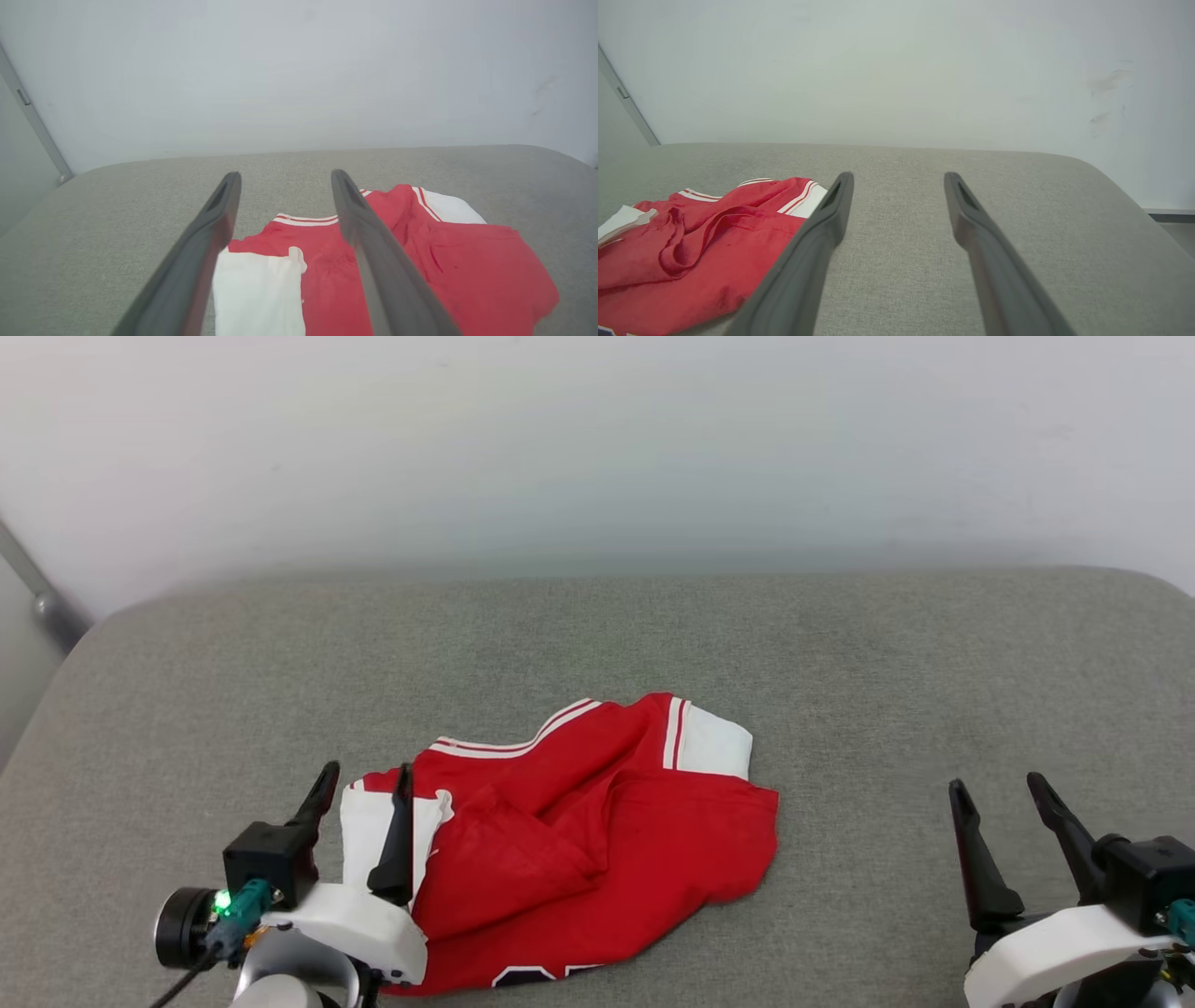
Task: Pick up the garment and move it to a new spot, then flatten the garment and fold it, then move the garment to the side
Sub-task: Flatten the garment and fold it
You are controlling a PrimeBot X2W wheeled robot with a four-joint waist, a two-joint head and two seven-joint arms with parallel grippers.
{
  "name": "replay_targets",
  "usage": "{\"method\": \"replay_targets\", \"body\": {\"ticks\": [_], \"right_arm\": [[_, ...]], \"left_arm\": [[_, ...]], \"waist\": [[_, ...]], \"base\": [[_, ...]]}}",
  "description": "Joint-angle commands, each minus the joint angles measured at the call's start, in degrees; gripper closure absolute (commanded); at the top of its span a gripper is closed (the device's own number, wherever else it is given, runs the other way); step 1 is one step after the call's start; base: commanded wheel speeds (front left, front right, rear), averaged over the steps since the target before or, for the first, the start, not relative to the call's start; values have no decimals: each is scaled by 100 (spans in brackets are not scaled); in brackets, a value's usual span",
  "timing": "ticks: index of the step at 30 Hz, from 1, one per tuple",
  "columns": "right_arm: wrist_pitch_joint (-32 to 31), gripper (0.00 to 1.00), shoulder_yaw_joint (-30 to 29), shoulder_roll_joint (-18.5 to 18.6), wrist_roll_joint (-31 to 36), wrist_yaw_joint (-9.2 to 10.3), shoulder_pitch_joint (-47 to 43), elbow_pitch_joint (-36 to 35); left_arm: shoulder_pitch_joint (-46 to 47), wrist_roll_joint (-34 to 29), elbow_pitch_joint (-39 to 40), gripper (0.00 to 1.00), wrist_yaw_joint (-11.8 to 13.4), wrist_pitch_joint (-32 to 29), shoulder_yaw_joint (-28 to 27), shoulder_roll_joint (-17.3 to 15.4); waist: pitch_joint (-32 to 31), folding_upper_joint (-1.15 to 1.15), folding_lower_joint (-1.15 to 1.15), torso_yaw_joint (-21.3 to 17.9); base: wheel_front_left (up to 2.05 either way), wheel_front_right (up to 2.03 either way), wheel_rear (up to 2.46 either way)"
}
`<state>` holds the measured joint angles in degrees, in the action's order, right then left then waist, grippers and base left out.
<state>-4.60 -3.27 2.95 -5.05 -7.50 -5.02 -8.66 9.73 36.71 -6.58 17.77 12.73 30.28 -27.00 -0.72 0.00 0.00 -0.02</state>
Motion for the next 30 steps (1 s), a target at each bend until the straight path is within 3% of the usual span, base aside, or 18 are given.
{"method": "replay_targets", "body": {"ticks": [1,7,12,20,30], "right_arm": [[-42,0,-46,-12,8,2,-82,23],[-505,0,-151,-12,-335,2,-60,312],[-1571,0,-249,-11,-778,2,302,916],[-3216,0,225,201,-1422,1,1370,2039],[-3646,0,718,397,-1604,2,2578,3339]], "left_arm": [[1,-139,118,0,51,87,4,-41],[-299,-369,488,0,179,212,-65,23],[-471,-427,650,0,228,241,-161,170],[-293,-601,709,0,58,256,-226,446],[-163,-874,613,0,-241,247,-489,878]], "waist": [[-31,0,0,-23],[-78,0,0,1],[-15,0,0,249],[331,0,0,946],[785,0,0,1478]], "base": [[0,0,0],[0,0,0],[0,0,0],[0,0,0],[0,0,0]]}}
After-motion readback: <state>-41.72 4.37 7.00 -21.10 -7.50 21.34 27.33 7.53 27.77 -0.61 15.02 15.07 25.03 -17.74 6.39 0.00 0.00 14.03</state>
